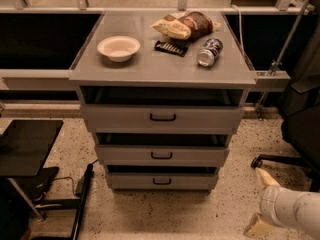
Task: Open bottom drawer
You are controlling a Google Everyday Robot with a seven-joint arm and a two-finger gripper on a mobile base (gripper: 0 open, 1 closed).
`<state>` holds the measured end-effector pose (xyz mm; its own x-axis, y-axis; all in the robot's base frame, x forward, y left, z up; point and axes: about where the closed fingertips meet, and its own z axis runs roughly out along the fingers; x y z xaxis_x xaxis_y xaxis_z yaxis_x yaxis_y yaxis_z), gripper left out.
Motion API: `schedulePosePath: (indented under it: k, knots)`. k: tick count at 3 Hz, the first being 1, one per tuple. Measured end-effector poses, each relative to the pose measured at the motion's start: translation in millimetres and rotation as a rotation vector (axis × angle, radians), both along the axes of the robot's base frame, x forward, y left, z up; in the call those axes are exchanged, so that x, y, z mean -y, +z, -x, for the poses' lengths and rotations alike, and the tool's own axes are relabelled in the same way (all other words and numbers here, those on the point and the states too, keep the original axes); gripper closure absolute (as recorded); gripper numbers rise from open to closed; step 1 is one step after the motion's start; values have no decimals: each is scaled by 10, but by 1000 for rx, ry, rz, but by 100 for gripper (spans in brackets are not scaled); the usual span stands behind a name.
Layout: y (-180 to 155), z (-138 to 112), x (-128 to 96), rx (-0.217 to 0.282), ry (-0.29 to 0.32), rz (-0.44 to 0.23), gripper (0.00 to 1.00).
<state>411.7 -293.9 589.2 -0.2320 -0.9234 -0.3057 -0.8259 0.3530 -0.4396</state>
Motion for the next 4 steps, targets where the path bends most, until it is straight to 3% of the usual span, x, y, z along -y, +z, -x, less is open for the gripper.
schedulePosePath:
  k: [1, 2, 3, 4]
  knots:
    - [0, 0, -1, 0, 0, 0, 0]
    - [-276, -37, 43, -34, 9, -36, 0]
    - [-1043, -172, 172, -88, 12, -77, 0]
    - [-1752, -504, 123, -64, 11, -101, 0]
